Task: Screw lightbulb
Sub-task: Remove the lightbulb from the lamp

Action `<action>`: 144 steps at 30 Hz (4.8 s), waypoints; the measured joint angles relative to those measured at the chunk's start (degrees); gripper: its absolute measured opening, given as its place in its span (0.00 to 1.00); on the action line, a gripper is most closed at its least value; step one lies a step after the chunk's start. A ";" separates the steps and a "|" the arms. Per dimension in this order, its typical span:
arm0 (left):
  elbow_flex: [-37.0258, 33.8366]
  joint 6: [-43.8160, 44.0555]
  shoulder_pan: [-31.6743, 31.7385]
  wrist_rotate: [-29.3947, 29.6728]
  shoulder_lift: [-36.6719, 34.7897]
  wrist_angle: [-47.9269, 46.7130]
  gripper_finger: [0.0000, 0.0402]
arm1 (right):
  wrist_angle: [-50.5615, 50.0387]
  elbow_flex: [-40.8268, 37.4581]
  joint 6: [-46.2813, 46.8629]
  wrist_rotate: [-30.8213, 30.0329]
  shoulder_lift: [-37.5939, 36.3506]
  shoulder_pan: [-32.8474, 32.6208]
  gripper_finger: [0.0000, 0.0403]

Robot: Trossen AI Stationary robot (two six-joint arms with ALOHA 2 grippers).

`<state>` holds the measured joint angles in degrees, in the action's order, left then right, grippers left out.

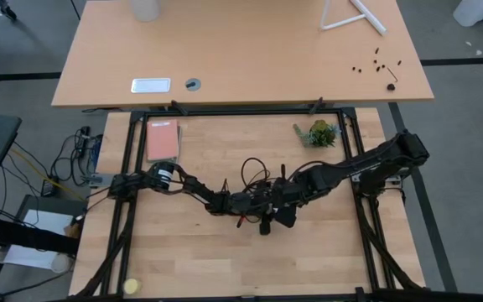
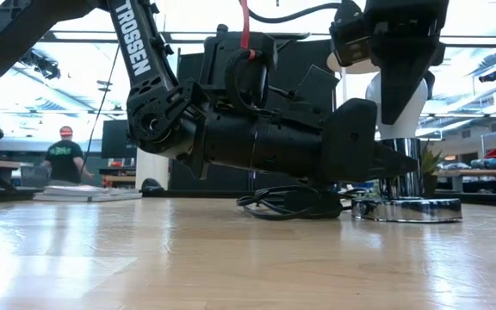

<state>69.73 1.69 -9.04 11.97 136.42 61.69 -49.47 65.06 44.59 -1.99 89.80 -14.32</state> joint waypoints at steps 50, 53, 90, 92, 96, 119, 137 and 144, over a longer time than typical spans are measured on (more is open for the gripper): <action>1.73 -3.82 0.28 -1.79 -0.20 -3.35 0.44 | -2.03 -0.07 -106.14 -1.80 0.13 2.00 0.67; 1.73 -3.78 0.26 -1.97 -0.20 -3.37 0.44 | -1.71 -0.05 -110.08 -3.02 0.13 1.98 0.68; 1.79 -2.75 0.00 -2.03 -0.20 -3.76 0.44 | -4.60 0.17 6.92 2.22 0.11 1.65 0.95; 1.79 -2.73 0.00 -2.03 -0.20 -3.76 0.44 | -4.60 0.17 9.47 2.28 0.11 1.65 0.94; 1.79 -2.71 0.00 -1.99 -0.20 -3.76 0.44 | -4.57 0.17 11.15 2.37 0.11 1.65 0.91; 1.77 -2.56 0.09 -1.71 -0.24 -4.66 0.44 | -29.08 3.89 5.14 -4.48 -2.33 -4.22 0.74; 1.77 -2.53 0.04 -1.75 -0.26 -4.96 0.44 | 18.19 -28.87 15.50 -36.59 -18.56 -27.65 0.71; 1.73 -1.32 -0.02 0.33 -0.25 -4.94 0.44 | 34.24 -35.81 8.78 -45.44 -16.02 -26.15 0.71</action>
<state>71.46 0.38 -9.06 12.30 136.17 56.75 -15.22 29.24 53.37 -47.44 73.78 -40.47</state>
